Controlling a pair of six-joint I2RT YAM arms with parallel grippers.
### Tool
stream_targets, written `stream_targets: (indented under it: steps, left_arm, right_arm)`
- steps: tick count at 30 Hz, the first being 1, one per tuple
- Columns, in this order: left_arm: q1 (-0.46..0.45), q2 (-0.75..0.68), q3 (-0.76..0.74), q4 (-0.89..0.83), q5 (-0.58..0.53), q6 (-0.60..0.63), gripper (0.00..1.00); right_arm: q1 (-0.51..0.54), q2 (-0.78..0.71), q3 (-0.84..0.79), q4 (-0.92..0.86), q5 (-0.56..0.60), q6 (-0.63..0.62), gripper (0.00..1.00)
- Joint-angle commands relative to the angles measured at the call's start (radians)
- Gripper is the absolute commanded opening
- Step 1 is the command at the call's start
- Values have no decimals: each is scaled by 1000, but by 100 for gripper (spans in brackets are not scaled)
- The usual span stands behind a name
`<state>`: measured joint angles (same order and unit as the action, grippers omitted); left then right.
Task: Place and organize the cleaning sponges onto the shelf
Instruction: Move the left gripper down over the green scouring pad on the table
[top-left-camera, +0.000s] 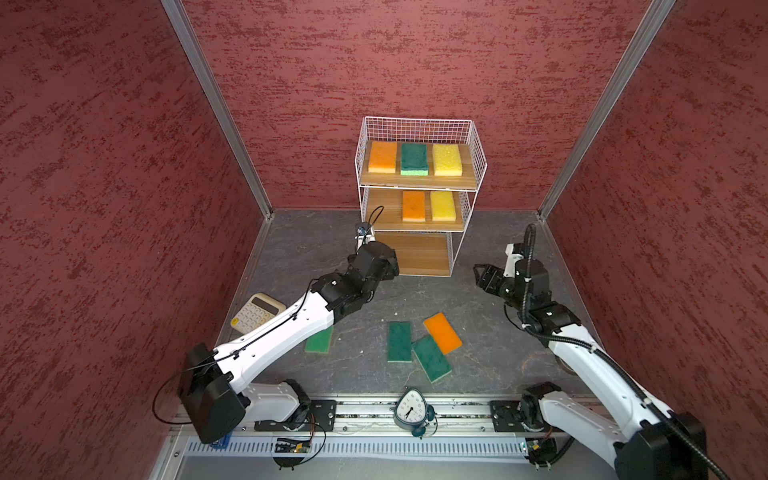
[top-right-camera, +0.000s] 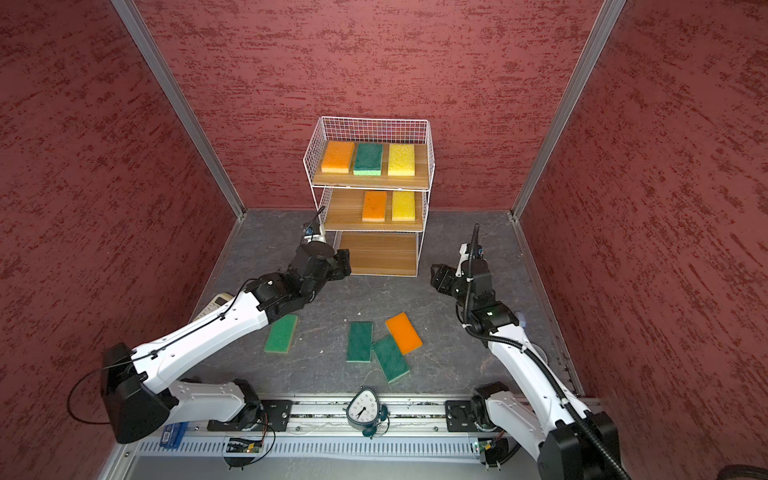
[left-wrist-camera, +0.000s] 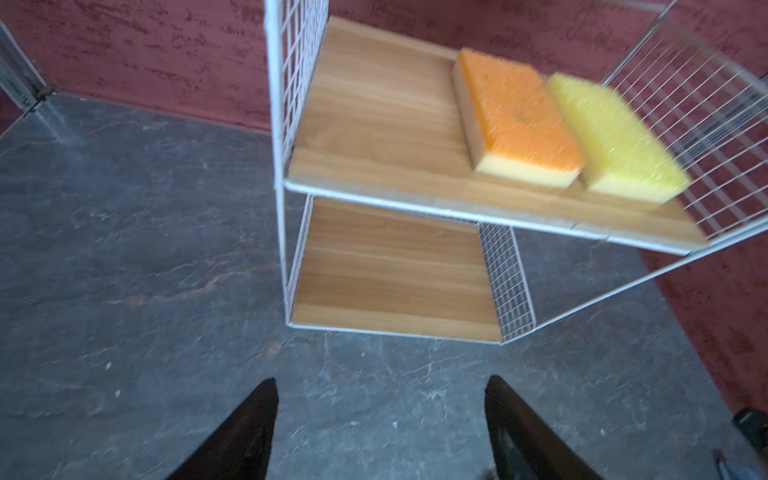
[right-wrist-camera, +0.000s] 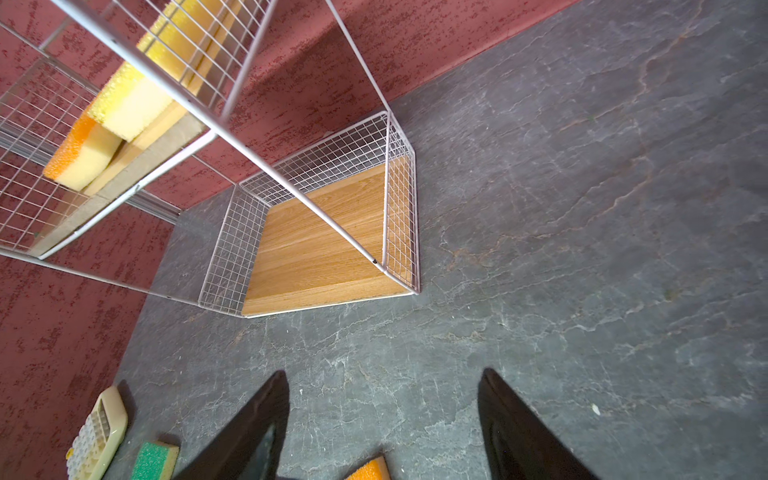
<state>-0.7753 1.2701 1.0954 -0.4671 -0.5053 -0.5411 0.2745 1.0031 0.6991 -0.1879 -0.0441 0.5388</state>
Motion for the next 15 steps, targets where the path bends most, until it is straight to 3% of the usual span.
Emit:
stream_targets:
  steps: [1,8,15]
  left_arm:
    - [-9,-42,-58,-127,83,-31,79]
    - [-45,-108,-219,-201,224,-199,75]
    - [-107,2,-341,-50,431,-267,72]
  right_arm:
    - [12,19,52,-17,32,13,73]
    - [20,41,71,-37,53,37,73]
    - [22,54,67,-54,76,59,73]
